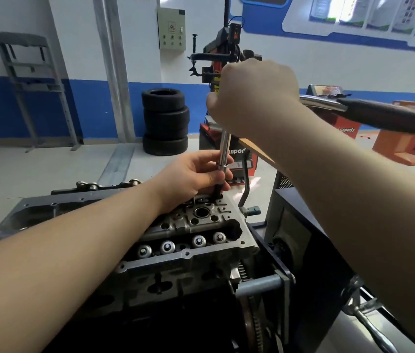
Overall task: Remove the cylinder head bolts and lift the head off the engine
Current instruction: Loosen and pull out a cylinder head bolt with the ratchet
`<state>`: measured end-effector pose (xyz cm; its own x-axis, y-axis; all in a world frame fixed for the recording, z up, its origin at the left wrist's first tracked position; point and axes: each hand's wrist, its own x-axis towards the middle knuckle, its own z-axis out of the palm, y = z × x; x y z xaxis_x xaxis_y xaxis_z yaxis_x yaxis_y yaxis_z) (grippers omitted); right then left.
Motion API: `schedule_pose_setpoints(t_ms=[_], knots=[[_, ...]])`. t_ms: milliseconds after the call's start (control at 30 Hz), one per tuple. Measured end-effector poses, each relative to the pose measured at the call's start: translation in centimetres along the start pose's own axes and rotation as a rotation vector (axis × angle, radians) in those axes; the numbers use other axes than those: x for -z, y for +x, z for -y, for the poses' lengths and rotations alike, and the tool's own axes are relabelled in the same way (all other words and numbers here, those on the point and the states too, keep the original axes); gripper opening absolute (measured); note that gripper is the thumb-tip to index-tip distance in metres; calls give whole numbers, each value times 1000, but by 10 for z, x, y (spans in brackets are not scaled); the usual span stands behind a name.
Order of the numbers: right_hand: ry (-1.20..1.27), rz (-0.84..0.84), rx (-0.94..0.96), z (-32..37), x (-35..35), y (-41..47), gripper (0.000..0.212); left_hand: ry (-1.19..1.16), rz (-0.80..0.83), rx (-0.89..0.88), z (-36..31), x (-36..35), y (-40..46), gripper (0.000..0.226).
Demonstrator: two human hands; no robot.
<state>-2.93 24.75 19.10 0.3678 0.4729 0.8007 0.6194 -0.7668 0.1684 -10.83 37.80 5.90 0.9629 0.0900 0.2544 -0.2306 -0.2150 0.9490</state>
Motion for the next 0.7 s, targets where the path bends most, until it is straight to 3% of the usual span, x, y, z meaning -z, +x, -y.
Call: schedule_pose_setpoints(t_ms=[133,200,267,300,367,467,567,633,700], knots=[[24,-141,115,9,-1,-5,40,8,7,-7,-1,3,-3,31],[330,-46,160,-1,-4,0,41,17,20,4,-3,2,-2,31],[729,97,109,-11,-6,3,35,20,30,12,-4,-1,-1,33],[812,139,73,-12,-8,4,32,8,27,17,-4,-2,0,34],[695,152,29,-9,-13,10,31,-20,4,16,-2,-2,1,32],[175,118,-7,2,-10,15,33,-37,-25,1,-1,-2,3,31],[-119,21,51,12,-1,9,35,-23,-41,-12,-1,-1,1,31],[-104,-93,166,14,1,4,37,-9,-39,-20,-1,2,0,30],[95,-67,255,6,0,3,37,10,-27,-19,-1,2,-1,30]])
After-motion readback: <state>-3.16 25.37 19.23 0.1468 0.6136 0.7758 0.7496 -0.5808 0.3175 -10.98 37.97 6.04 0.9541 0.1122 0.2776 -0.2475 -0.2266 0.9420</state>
